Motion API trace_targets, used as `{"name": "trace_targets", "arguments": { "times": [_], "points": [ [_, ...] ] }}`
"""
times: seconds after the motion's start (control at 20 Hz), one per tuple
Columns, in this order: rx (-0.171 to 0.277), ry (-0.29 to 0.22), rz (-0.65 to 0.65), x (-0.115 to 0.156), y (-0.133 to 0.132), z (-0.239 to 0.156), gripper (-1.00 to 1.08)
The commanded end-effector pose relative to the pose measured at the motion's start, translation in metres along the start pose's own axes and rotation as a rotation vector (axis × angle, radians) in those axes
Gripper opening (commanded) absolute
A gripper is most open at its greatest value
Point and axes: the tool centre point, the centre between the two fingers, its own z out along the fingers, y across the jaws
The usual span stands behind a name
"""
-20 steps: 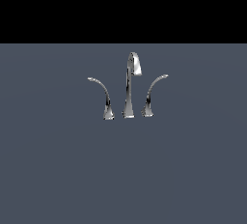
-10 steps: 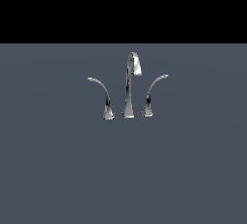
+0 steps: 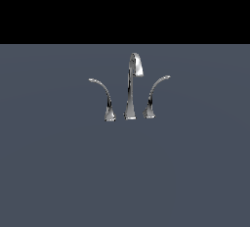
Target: Turn on the faucet by rotating a designated handle.
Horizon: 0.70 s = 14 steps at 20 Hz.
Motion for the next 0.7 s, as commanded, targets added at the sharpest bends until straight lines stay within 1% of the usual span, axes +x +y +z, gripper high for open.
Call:
{"name": "trace_targets", "arguments": {
  "times": [0.0, 0.65],
  "points": [
    [0.001, 0.0, 0.053, 0.005, -0.013, 0.013, -1.0],
    [0.003, -0.002, 0.317, 0.045, -0.075, 0.076, -1.0]
  ]
}}
